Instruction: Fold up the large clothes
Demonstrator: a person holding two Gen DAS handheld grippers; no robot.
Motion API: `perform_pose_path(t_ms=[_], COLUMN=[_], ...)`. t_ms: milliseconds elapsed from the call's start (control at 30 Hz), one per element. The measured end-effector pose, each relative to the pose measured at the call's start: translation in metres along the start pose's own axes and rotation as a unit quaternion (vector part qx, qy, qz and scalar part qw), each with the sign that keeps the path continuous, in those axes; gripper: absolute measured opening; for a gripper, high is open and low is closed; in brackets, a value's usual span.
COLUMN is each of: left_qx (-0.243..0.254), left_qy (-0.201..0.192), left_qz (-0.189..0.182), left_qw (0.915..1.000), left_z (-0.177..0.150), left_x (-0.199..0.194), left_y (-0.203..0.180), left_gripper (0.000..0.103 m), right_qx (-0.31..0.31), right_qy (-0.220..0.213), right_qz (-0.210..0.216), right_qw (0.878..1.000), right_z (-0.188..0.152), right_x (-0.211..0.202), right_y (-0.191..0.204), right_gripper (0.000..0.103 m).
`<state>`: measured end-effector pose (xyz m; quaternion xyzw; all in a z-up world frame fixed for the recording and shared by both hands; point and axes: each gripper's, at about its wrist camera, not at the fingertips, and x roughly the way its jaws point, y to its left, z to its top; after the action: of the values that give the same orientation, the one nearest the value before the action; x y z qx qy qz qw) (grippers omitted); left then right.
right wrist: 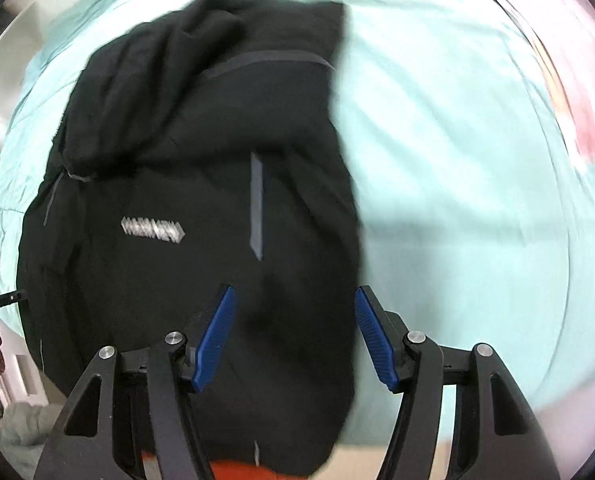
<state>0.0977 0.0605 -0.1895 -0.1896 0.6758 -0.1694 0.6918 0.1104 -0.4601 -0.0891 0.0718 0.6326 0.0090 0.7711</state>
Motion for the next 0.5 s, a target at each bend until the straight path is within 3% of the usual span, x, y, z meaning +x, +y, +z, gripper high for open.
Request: perform_pose_path(t_ms=[200,367,467,500], left_qx=[0.032,0.027,0.042,0.044], left_qy=[0.017,0.031,0.021,0.011], left_qz=[-0.024,-0.022,-0.061,-0.089], left_qw=[0.9991,0.9989,0.9970,0.9951], left_z=[0.002,0.009,0.013,0.015], left_x=[0.005,0.016,0.003,-0.007], left_y=[-0.019,-0.021,-0.038,-0.043], left_gripper=[0.058,0.058,0.056,0.056], right_qx=[0.089,0.129,0.126,0.121], right_qy=[0.036,0.043,0.036,0.033], right_qz=[0.024,0.076,0.097,0.112], right_qw=[0.995,0.988,0.987,0.986], right_z=[-0.064,-0.083,-0.086,-0.086], right_x=[0.015,0.036,0.036,0.033], right_y=[-0.041,-0.042,-0.036,-0.032], right_gripper=[0.065,0.061,0.048,0.033])
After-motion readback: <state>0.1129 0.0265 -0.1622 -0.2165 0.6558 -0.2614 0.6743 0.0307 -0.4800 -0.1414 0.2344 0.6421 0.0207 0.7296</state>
